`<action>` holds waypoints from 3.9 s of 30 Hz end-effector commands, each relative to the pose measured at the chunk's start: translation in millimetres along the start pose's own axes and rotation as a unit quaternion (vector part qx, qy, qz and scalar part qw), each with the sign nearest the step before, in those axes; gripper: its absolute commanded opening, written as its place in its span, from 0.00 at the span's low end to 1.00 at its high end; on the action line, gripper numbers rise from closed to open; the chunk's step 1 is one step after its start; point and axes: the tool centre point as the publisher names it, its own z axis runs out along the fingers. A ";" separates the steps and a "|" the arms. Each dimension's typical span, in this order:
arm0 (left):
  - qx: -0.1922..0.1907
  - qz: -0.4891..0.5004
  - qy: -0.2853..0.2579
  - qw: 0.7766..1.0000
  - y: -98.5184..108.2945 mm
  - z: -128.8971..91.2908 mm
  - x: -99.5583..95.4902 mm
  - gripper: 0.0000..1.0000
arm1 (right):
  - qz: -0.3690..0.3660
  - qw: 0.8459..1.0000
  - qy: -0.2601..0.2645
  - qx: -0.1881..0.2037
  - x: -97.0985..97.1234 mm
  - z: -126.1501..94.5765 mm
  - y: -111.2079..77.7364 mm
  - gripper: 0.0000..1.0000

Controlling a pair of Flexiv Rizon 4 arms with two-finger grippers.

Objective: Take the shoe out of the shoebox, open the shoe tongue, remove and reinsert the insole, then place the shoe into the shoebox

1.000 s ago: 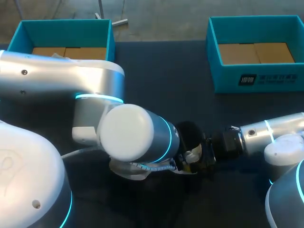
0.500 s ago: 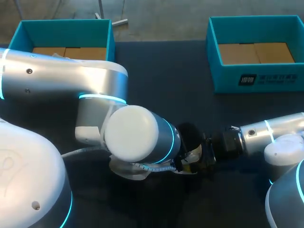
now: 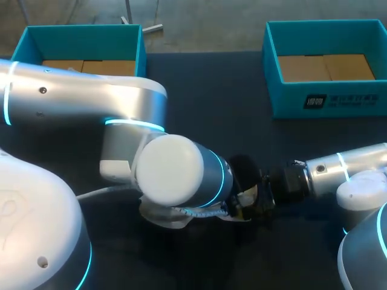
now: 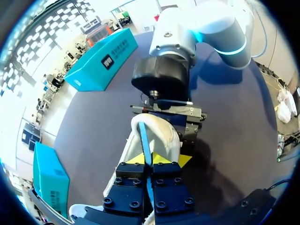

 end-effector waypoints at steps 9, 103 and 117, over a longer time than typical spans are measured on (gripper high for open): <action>0.028 -0.023 -0.016 0.999 -21.7 -14.4 -7.7 0.00 | 0.000 1.000 0.001 0.003 0.2 2.3 0.9 0.00; 0.082 0.067 0.002 0.994 -5.1 13.6 -11.7 0.00 | 0.000 1.000 0.001 0.003 0.2 2.3 0.9 0.00; 0.118 0.031 0.069 0.990 -26.7 -15.8 -8.9 0.00 | 0.000 1.000 0.001 0.003 0.2 2.3 0.9 0.00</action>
